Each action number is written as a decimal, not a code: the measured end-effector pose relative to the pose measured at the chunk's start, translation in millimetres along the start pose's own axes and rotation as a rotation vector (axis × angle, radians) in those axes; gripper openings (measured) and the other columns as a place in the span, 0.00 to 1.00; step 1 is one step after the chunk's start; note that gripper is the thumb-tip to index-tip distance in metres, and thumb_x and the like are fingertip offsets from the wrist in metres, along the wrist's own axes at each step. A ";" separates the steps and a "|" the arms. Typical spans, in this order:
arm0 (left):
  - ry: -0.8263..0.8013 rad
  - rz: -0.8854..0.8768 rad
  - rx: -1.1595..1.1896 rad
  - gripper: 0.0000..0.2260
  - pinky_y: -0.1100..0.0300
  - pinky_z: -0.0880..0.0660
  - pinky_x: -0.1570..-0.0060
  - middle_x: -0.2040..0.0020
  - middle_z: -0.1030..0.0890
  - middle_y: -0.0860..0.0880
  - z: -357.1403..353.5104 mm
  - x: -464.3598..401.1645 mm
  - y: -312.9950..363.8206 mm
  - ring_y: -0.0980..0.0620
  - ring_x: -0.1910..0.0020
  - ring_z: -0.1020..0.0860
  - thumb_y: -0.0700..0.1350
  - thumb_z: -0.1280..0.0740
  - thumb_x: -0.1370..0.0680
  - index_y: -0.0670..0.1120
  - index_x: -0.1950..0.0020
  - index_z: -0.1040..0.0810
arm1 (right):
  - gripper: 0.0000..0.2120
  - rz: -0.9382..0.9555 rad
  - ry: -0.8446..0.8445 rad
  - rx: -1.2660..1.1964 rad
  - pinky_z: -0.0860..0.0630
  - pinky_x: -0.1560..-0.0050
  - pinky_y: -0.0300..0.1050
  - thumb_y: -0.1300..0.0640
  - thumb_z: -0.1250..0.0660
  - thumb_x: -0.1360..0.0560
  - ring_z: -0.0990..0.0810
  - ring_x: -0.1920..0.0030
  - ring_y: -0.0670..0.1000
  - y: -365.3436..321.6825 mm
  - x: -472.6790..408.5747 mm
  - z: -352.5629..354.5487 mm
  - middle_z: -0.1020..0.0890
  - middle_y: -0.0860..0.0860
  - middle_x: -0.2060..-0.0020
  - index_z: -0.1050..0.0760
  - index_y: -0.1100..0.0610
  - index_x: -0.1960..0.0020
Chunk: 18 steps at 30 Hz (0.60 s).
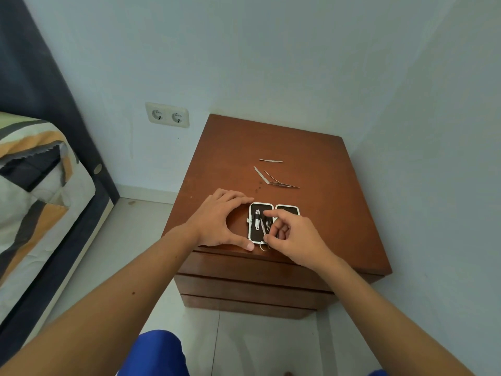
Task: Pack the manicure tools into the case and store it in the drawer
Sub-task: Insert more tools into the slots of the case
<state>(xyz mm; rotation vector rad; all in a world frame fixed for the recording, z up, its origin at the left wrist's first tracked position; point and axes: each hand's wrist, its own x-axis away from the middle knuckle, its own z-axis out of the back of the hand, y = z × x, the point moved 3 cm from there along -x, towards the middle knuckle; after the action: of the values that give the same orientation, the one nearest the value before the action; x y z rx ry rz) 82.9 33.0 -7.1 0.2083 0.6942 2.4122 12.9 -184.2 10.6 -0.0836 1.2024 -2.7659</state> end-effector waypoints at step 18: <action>0.015 0.007 -0.003 0.52 0.47 0.37 0.23 0.22 0.33 0.60 -2.6 -0.2 -2.1 0.55 0.24 0.40 0.80 0.28 0.39 0.61 0.19 0.35 | 0.15 0.247 -0.003 0.265 0.25 0.54 0.41 0.48 0.29 0.20 0.26 0.55 0.43 1.6 16.7 1.4 0.29 0.43 0.53 0.17 0.49 0.34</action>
<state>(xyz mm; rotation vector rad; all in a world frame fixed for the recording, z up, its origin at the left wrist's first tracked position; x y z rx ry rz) 83.4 33.2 -10.4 0.1927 0.6981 2.4238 -3.4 -188.5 10.5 0.0810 0.7758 -2.6726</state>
